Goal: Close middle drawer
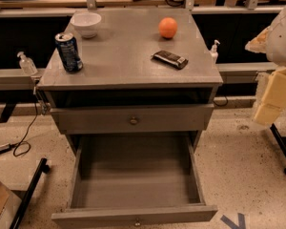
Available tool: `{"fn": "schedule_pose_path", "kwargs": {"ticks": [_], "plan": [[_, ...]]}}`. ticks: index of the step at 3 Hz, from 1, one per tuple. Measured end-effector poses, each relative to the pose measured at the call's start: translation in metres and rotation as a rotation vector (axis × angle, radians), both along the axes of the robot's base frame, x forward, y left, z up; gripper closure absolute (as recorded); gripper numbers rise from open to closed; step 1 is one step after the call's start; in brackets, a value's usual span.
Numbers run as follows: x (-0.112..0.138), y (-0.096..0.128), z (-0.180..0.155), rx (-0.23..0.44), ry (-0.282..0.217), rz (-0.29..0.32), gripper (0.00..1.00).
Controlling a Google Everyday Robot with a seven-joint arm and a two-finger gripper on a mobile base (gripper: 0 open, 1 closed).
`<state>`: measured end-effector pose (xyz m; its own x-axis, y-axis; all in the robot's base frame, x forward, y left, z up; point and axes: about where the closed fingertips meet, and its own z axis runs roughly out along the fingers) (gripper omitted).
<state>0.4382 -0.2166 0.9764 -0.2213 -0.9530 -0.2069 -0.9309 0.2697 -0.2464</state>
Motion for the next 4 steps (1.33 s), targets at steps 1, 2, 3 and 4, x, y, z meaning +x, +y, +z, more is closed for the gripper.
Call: {"fn": "schedule_pose_path", "kwargs": {"ticks": [1,2,3,4], "plan": [[0.0,0.0,0.0,0.0,0.0,0.0,0.0],[0.0,0.001,0.002,0.0,-0.008,0.0,0.12],[0.005,0.007,-0.024,0.014,0.003,0.03,0.44],[0.015,0.01,-0.047,0.035,-0.007,0.052,0.67]]}}
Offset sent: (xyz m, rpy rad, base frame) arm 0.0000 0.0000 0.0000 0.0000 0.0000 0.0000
